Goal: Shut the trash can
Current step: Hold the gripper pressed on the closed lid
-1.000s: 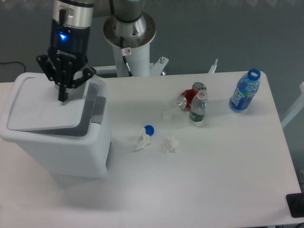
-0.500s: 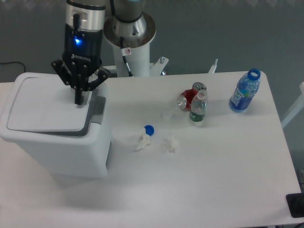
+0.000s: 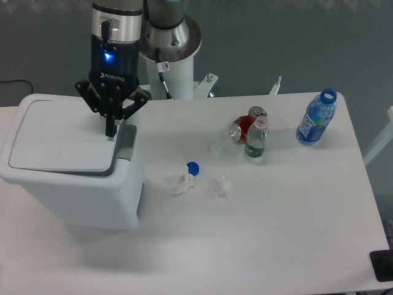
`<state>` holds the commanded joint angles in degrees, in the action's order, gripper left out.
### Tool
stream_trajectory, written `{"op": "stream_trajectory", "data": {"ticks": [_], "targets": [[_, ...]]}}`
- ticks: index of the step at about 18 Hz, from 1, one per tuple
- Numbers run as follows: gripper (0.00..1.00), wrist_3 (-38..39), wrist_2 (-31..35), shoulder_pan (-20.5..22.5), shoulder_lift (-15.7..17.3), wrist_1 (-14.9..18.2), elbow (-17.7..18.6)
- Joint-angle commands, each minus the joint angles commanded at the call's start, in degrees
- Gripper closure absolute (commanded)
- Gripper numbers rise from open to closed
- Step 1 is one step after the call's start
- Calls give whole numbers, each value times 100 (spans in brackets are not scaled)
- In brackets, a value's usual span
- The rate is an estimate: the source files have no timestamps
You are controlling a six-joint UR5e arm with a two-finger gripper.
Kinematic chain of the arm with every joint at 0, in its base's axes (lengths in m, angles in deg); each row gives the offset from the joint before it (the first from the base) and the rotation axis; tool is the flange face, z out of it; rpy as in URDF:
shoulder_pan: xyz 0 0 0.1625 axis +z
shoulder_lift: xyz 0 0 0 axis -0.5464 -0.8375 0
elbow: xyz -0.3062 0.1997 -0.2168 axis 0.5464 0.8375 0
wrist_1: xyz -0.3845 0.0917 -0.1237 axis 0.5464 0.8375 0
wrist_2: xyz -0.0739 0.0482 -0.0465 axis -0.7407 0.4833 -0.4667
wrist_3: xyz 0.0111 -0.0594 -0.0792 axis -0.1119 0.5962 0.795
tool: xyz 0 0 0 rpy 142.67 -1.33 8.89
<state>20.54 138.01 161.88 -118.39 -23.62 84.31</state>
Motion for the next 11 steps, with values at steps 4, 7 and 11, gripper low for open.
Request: {"op": "stream_trajectory", "data": {"ticks": [4,7,11], "targets": [[89,0,18,9,-35,-9,0],[89,0,18,0,-61,-9,9],[88,-18,9,0,-97,-18,9]]}}
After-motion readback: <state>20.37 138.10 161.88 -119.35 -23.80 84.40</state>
